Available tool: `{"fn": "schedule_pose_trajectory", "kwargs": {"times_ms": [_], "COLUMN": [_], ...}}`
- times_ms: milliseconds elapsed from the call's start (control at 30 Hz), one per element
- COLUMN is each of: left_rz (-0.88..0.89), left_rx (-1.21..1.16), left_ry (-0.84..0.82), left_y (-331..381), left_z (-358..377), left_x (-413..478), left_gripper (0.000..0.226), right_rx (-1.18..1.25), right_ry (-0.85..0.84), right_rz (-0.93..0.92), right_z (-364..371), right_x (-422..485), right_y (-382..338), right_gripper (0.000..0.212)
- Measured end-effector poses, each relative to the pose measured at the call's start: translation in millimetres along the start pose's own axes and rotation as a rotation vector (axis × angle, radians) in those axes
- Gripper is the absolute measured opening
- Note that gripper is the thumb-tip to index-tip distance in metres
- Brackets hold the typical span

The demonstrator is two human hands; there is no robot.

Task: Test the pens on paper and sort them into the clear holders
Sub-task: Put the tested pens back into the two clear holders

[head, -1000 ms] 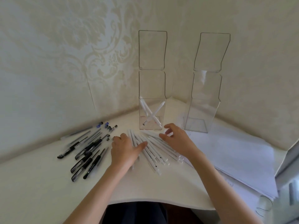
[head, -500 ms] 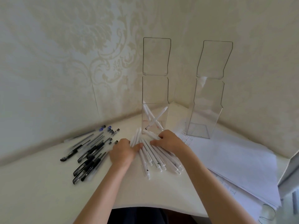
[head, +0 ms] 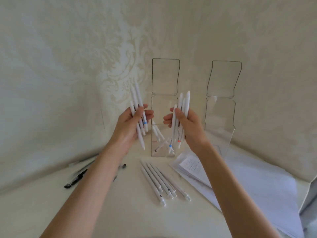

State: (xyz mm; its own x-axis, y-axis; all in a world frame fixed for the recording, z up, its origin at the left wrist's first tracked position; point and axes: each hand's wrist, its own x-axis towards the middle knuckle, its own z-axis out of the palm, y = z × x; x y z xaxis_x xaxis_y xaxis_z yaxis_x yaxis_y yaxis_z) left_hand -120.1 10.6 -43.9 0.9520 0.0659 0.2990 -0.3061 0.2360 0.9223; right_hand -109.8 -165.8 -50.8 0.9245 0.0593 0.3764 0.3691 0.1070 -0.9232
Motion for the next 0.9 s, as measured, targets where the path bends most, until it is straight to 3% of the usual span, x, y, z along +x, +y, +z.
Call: {"fn": "schedule_pose_trajectory", "kwargs": {"times_ms": [167, 300, 467, 567, 667, 800, 900], "left_rz": [0.125, 0.087, 0.115, 0.154, 0.070, -0.057, -0.156], "left_rx": [-0.004, 0.125, 0.163, 0.199, 0.281, 0.400, 0.540], "left_ry": [0.025, 0.002, 0.003, 0.018, 0.015, 0.006, -0.056], "left_y": [13, -10, -23, -29, -47, -70, -80], "left_z": [32, 44, 32, 14, -5, -29, -44], "left_x": [55, 76, 61, 39, 16, -11, -32], "left_gripper": [0.017, 0.016, 0.054, 0.049, 0.052, 0.029, 0.022], "right_rx": [0.049, 0.045, 0.023, -0.076, -0.068, 0.030, -0.231], "right_ry": [0.176, 0.258, 0.273, 0.231, 0.189, 0.184, 0.180], "right_rz": [-0.251, -0.257, -0.216, -0.203, -0.179, -0.198, -0.190], "right_z": [12, 14, 13, 13, 13, 5, -3], "right_x": [46, 70, 79, 79, 73, 46, 4], "right_y": [-33, -26, -3, 12, 16, 8, 17], "right_gripper": [0.019, 0.020, 0.019, 0.009, 0.026, 0.024, 0.019]}}
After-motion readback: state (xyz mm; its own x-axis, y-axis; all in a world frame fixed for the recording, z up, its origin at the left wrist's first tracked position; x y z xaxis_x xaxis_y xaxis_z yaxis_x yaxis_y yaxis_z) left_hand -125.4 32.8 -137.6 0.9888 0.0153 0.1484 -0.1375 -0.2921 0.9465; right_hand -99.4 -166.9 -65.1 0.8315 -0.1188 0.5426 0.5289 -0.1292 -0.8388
